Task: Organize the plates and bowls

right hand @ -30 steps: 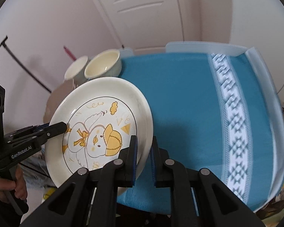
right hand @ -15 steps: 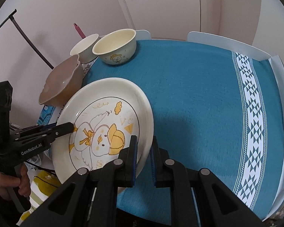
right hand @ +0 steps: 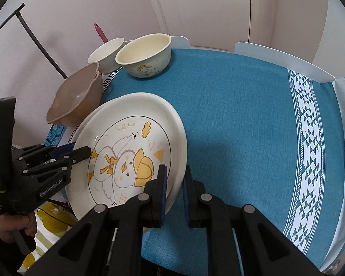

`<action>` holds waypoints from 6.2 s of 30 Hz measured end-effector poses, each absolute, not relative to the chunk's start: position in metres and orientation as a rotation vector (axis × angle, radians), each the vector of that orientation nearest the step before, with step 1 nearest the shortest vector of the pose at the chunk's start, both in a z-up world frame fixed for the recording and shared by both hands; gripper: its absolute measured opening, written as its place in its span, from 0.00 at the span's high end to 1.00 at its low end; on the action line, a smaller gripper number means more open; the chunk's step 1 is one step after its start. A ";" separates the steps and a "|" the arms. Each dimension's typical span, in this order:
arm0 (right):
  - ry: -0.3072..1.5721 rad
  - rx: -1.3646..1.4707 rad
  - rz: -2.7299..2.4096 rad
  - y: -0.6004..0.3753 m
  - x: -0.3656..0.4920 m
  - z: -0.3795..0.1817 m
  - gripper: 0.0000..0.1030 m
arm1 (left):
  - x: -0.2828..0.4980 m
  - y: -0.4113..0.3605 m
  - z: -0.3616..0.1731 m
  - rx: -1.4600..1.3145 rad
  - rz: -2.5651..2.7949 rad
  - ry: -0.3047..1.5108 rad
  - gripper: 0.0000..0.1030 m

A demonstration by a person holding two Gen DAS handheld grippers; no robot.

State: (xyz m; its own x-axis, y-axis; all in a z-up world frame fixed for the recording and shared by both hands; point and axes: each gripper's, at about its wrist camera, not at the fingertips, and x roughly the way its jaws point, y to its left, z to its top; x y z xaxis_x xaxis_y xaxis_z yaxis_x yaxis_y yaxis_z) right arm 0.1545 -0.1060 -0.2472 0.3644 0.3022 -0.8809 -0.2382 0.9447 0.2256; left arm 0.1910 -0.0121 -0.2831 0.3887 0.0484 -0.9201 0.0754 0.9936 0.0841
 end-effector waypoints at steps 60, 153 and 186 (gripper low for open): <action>0.953 0.003 0.549 -0.058 0.198 -0.167 0.00 | 0.181 0.094 -0.159 -0.059 0.213 0.930 0.00; 1.074 0.193 0.051 -0.355 0.114 -0.264 0.87 | 0.221 -0.284 -0.285 0.076 -0.391 1.153 0.86; 0.862 0.236 0.175 -0.319 0.084 -0.130 0.16 | 0.171 -0.200 -0.129 0.082 -0.315 0.904 0.11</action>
State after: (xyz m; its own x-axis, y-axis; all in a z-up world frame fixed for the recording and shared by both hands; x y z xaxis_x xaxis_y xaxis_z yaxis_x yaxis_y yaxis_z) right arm 0.0840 -0.3193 -0.1302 0.6393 0.2464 -0.7285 -0.0564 0.9598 0.2751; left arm 0.1712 -0.2004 -0.1289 0.5764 -0.2344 -0.7828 0.3026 0.9511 -0.0620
